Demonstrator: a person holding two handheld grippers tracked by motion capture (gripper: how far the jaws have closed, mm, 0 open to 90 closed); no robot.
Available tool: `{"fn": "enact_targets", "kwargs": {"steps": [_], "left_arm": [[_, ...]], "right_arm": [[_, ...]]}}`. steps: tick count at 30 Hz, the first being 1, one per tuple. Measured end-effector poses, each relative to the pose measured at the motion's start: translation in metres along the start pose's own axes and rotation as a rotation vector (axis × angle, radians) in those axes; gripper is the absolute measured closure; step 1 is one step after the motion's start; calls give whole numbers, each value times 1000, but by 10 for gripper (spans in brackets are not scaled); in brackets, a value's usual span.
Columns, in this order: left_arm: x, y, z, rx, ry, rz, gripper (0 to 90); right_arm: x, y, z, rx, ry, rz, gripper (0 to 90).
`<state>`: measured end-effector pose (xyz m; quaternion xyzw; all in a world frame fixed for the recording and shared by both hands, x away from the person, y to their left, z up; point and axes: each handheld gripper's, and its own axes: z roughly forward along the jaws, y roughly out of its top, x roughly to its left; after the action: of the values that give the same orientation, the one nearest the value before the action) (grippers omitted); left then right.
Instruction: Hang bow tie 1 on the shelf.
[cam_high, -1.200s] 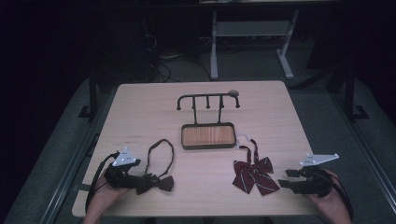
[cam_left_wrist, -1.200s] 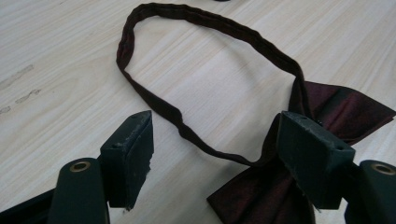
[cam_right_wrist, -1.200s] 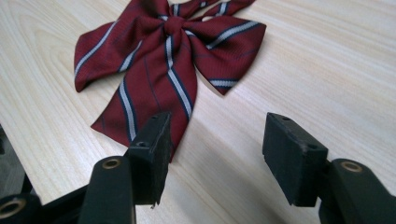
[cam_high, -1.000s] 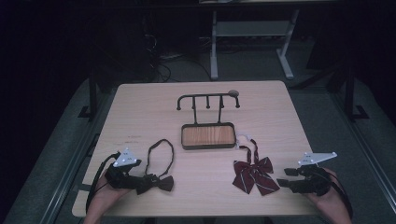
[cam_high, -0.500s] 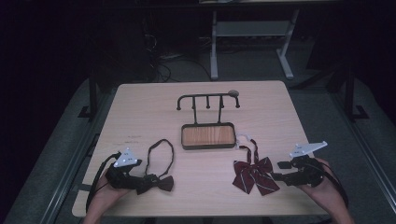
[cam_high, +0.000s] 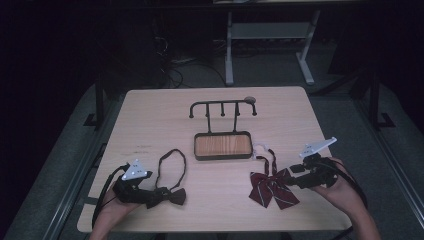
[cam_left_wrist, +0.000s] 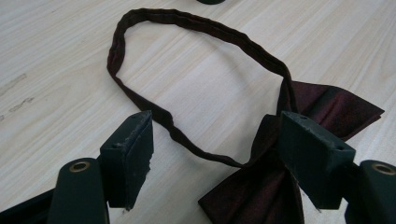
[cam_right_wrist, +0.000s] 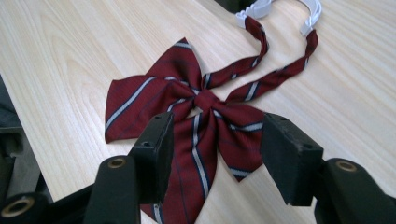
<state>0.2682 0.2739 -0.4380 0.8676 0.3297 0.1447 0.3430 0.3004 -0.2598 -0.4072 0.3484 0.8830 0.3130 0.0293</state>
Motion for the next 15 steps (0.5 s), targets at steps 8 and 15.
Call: {"fn": "enact_targets", "kwargs": {"steps": [8,15], "left_arm": [[2,-1,-1,-9,4,-6,279],[2,-2,-2,-9,6,-7,279]], "right_arm": [[-5,23,2,29,-11,-18,458],[-13,42,7,62,-12,-26,466]]}}
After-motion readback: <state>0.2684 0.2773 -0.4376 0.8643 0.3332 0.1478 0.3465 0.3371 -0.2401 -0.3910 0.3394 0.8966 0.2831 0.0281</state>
